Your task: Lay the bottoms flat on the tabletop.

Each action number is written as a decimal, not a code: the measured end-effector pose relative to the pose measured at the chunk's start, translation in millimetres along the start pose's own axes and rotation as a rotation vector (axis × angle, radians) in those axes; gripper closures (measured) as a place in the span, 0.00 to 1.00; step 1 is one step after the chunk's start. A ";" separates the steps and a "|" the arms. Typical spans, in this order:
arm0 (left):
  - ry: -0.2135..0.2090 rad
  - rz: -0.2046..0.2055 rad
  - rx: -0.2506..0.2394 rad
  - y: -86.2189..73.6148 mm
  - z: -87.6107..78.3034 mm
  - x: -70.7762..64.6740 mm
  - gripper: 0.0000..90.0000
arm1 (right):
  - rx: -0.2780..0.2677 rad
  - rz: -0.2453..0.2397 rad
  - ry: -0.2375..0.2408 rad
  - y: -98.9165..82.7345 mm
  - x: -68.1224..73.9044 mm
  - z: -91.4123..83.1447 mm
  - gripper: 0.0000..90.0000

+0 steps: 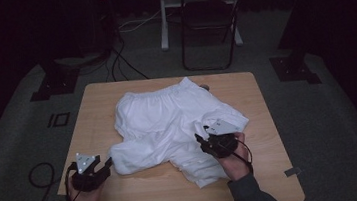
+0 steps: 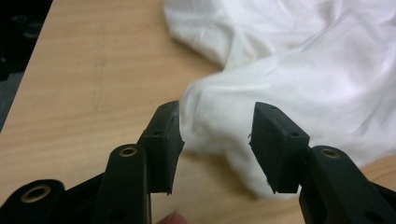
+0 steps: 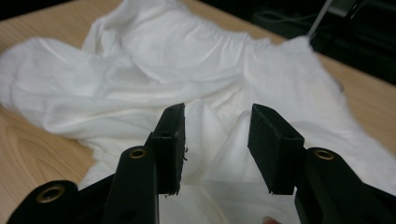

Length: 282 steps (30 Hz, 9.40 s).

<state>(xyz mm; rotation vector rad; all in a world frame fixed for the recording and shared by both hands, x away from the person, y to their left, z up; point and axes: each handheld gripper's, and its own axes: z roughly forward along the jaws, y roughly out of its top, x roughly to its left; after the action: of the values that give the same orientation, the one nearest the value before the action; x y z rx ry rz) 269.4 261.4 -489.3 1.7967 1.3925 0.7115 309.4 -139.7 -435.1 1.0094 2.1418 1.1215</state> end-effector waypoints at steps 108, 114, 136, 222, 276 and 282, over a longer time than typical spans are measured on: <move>-0.033 0.147 0.228 35.3 110.9 -69.4 0.88 | 0.320 0.131 -0.187 -108.1 -74.1 28.4 0.51; -0.057 0.151 0.200 25.1 84.0 -59.7 0.96 | 0.302 0.178 -0.152 -111.7 -80.3 27.3 0.51; 0.152 -0.068 0.236 -43.3 -16.5 35.5 0.98 | 0.308 0.229 -0.173 -115.3 -89.0 22.9 0.52; 0.142 -0.086 0.226 -45.4 -39.3 15.8 0.57 | 0.346 0.284 -0.305 -161.1 -96.2 -75.4 0.57; 0.083 -0.042 0.193 -43.3 25.5 -20.8 0.48 | 0.313 0.304 -0.200 -151.2 -98.9 -36.5 0.91; 0.059 -0.094 0.252 -29.0 20.5 -29.4 0.48 | 0.343 0.307 -0.221 -150.4 -90.9 -44.3 0.75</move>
<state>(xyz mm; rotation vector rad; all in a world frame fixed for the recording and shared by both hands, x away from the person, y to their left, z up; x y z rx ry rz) 262.0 232.5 -524.4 1.8984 1.6558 0.5631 275.0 -290.3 -529.9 1.5828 2.0849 0.7357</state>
